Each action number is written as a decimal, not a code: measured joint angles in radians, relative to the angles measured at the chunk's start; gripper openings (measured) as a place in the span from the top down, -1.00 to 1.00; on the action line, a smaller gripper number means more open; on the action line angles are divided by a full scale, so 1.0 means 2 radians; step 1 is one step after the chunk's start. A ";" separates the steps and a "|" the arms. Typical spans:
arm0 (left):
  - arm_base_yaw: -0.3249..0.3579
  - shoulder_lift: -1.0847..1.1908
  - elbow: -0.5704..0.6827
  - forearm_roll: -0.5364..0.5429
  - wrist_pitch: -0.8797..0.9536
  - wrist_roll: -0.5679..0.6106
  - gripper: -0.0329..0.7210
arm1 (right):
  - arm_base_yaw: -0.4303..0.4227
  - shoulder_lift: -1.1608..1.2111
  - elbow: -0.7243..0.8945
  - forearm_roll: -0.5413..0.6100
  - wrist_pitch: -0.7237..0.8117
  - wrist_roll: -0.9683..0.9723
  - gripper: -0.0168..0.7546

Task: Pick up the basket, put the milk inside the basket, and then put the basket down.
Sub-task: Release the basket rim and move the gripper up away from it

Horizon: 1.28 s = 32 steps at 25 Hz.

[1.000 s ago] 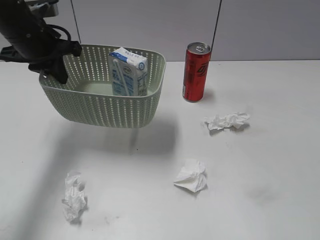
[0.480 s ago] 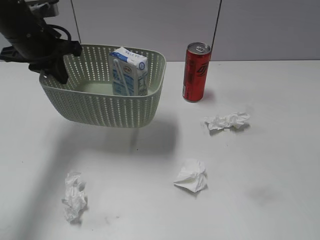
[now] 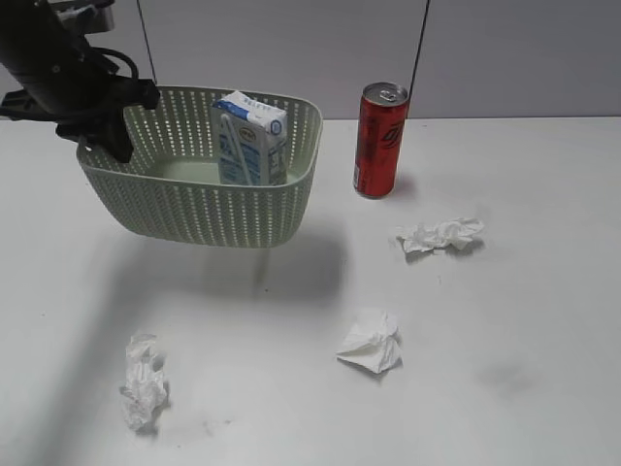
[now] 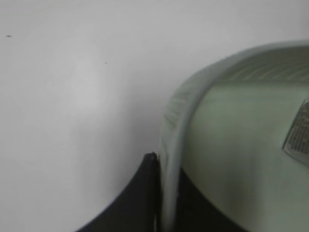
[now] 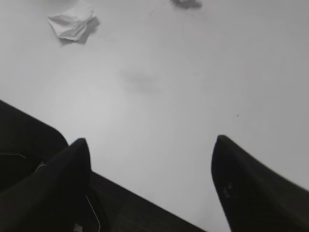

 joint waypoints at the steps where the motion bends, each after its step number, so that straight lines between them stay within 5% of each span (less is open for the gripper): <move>1: 0.000 0.000 0.000 0.000 0.000 0.000 0.95 | -0.002 -0.002 0.000 0.001 0.000 0.000 -0.57; 17: 0.000 0.000 0.000 -0.012 -0.014 0.000 0.95 | -0.237 -0.065 0.000 0.003 0.000 0.001 -0.57; 32: 0.000 0.044 0.000 -0.019 -0.020 -0.016 0.95 | -0.252 -0.170 0.000 0.013 0.001 0.001 -0.57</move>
